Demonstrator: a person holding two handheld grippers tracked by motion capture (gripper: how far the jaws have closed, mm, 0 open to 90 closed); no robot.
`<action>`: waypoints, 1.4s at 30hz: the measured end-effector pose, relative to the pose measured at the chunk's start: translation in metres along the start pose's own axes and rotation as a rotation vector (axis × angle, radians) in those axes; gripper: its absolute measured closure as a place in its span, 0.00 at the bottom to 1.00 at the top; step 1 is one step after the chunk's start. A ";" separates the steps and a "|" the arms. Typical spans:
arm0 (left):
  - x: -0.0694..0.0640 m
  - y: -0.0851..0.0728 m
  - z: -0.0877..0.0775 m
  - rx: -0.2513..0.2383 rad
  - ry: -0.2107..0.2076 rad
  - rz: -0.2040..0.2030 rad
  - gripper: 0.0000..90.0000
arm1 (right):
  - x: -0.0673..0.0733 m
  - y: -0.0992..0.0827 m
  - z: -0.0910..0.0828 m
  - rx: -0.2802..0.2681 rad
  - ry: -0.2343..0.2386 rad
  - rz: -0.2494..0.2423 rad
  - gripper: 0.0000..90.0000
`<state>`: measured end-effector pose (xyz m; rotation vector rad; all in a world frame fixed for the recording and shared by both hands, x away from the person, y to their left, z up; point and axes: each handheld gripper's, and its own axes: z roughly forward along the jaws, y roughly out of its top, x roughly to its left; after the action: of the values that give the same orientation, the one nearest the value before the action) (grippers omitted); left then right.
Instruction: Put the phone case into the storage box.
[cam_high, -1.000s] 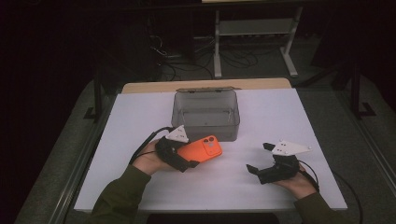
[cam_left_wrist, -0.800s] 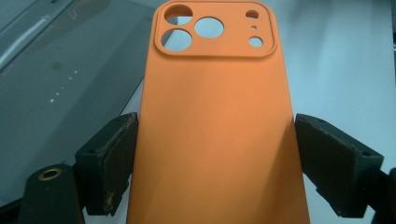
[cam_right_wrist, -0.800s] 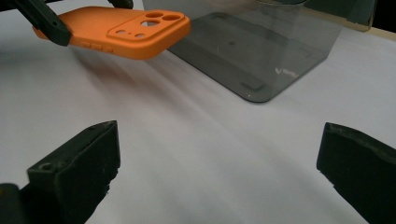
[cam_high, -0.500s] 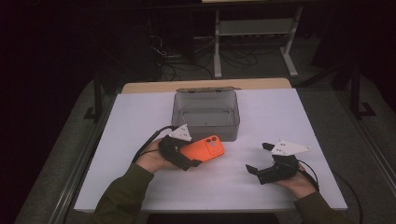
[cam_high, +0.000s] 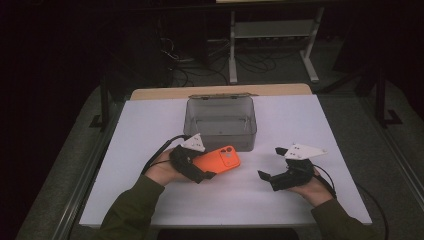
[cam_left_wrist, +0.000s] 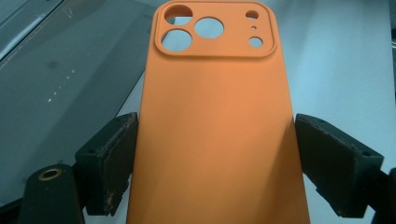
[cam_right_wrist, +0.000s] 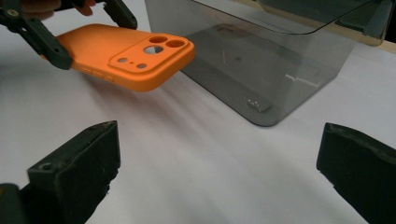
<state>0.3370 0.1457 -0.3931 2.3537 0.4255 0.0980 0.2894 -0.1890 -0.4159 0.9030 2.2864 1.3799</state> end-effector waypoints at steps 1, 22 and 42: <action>0.000 0.000 0.000 0.000 0.000 -0.002 0.18 | 0.000 0.000 0.001 0.002 -0.005 -0.003 0.00; 0.001 -0.001 0.002 0.023 -0.003 -0.006 0.18 | -0.005 0.025 0.030 -0.038 0.013 0.000 0.00; 0.002 -0.002 0.001 0.024 0.002 -0.007 0.18 | -0.001 0.030 0.038 -0.048 0.016 -0.053 0.00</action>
<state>0.3385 0.1471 -0.3947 2.3756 0.4379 0.0920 0.3214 -0.1542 -0.4082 0.8133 2.2625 1.4179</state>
